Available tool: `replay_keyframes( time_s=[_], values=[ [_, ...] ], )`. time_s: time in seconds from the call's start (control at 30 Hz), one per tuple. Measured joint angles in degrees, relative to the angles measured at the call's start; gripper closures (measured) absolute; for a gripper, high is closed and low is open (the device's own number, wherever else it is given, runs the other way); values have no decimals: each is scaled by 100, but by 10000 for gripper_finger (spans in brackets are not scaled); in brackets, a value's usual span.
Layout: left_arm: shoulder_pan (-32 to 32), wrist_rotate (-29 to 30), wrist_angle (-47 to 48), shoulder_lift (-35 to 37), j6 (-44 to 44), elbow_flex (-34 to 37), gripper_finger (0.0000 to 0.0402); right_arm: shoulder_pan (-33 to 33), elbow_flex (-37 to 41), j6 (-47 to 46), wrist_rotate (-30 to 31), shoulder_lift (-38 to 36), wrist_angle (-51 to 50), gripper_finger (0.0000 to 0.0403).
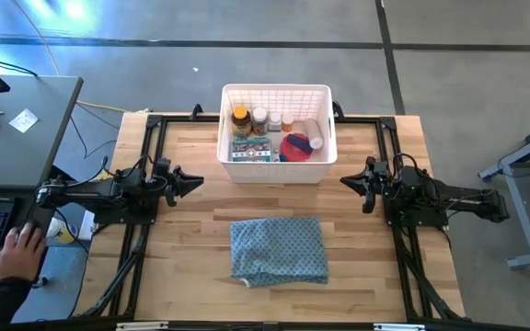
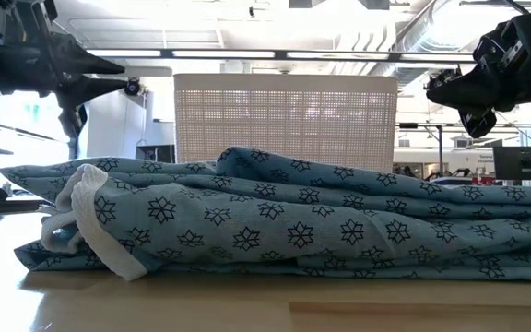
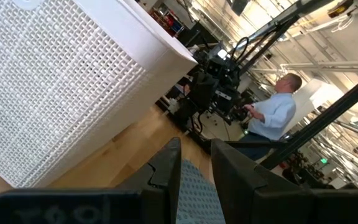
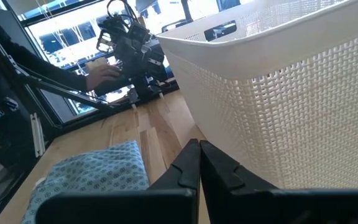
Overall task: Pick & place medical supplies in basket/bin
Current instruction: Return to Home Position
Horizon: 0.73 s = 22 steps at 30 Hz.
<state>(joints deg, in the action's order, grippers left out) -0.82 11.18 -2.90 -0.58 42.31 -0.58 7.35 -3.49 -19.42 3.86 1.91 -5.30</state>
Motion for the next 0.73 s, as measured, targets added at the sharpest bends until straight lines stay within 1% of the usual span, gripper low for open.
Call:
replay_keyframes(
  time_s=[0.73],
  values=[
    [2,-9,2,-2,1,0,277,-2,-4,0,2,0,0,399]
  ],
)
